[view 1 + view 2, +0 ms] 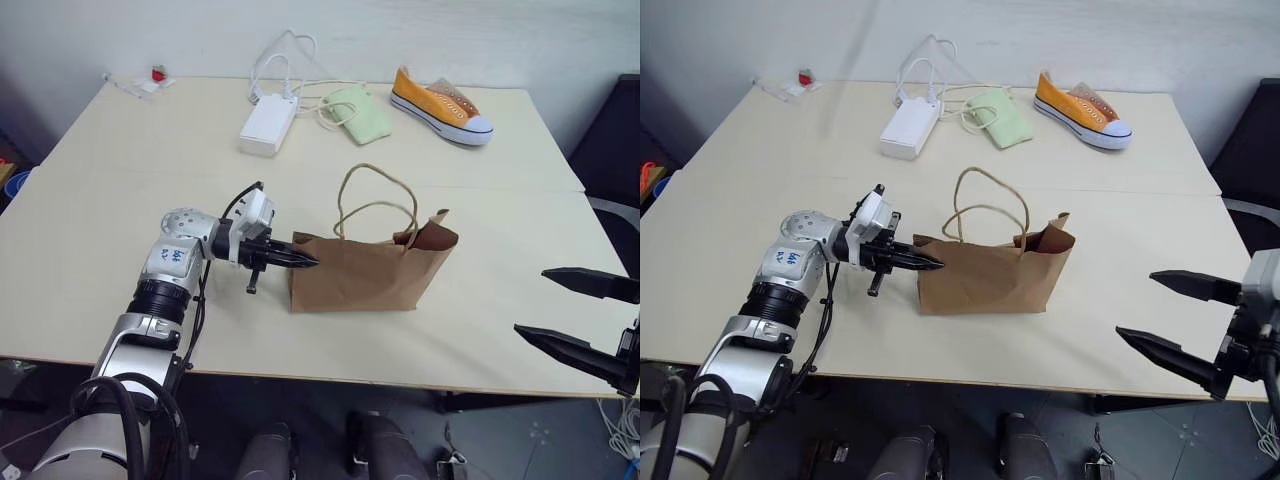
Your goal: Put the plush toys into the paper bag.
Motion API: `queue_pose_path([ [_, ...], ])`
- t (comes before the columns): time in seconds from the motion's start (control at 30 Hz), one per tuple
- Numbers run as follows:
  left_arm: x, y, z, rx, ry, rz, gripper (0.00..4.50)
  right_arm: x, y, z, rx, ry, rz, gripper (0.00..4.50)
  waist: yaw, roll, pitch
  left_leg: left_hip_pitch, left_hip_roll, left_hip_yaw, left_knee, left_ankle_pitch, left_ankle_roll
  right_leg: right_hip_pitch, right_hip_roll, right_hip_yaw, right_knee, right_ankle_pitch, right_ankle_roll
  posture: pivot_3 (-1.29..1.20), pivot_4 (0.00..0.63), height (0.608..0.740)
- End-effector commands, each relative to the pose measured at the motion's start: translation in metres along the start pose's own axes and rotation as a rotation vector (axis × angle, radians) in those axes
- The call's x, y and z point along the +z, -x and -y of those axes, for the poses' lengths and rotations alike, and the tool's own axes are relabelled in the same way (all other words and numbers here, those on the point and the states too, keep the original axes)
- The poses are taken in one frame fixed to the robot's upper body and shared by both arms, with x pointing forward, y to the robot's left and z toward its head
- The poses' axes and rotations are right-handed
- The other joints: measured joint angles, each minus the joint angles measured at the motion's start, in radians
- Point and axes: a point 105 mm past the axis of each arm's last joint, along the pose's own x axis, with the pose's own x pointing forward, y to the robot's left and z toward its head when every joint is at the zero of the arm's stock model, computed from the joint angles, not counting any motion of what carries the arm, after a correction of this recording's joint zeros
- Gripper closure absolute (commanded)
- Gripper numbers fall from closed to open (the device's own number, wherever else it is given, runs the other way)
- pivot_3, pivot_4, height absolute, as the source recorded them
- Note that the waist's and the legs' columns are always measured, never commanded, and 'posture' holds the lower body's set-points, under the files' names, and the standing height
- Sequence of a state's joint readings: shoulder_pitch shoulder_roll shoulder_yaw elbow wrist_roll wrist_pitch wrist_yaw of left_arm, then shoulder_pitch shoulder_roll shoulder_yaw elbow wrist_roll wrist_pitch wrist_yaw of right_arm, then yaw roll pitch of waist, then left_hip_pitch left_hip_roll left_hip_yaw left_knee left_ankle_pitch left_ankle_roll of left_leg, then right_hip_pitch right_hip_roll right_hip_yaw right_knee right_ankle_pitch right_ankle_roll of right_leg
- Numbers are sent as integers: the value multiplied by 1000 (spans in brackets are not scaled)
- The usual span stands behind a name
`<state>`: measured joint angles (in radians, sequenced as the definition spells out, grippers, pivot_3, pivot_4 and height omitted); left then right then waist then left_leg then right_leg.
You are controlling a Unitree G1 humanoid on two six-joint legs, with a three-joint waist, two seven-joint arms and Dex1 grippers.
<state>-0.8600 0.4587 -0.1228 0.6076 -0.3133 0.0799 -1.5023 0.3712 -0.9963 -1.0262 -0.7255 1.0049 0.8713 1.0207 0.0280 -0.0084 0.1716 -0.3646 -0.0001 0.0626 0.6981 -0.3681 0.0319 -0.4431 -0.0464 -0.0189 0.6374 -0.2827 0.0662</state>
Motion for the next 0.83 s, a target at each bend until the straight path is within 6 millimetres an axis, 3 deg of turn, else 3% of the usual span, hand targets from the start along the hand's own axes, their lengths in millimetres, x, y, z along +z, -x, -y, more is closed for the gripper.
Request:
queue_pose_path([
  [0.03, 2, -3, 8, -101, -27, -10, 4500, 1, -9, -4, 57, 44, -14, 26, -1, 0, 0, -1, 0, 0, 0, 0, 0, 0, 0, 0, 0, 0, 0, 0, 150, 740],
  [0.17, 2, 3, 0, -1, -29, -54, 4500, 3, -19, 3, 74, 61, 11, 26, -4, -1, 0, -1, 0, 0, 1, 0, 0, -1, 0, 0, 0, 0, 1, 0, 150, 740],
  [0.3, 10, 23, 6, 58, -38, -83, 3286, 5, -24, 13, 97, 69, 25, 0, -11, -1, 0, -1, 0, 0, 1, 0, 0, -2, 0, 0, 1, 0, 1, 0, 150, 740],
  [0.43, 31, 61, 23, 172, 9, -63, 1979, 4, -29, 26, 132, 73, 30, 0, -22, -1, 0, -1, 1, 0, 0, 0, -1, -2, 0, 0, 1, 0, 1, 0, 150, 740],
  [0.53, 43, 106, 53, 260, 99, -101, 999, 7, -33, 34, 180, 75, 46, 0, -36, -1, 0, -1, 2, -1, 0, 0, -1, -2, -1, 0, 0, 0, 0, 0, 150, 740],
  [0.63, 57, 139, 83, 320, 168, -161, 49, 12, -33, 42, 214, 77, 56, 0, -41, 0, 1, -1, 2, -1, -1, 0, -2, -2, -1, -1, 0, -1, -2, 0, 150, 740],
  [0.73, 80, 153, 100, 379, 183, -167, 16, 22, -27, 50, 252, 49, 73, 0, -28, 1, 1, 0, 1, -1, 0, 0, -2, -2, -3, -1, -2, -1, -2, 0, 150, 740],
  [0.83, 85, 148, 105, 388, 137, -163, 16, 25, -27, 58, 253, 26, 81, 0, -19, 1, 1, 0, -2, -5, -1, 0, -1, -1, -7, -2, -3, -2, -4, 0, 150, 740],
])
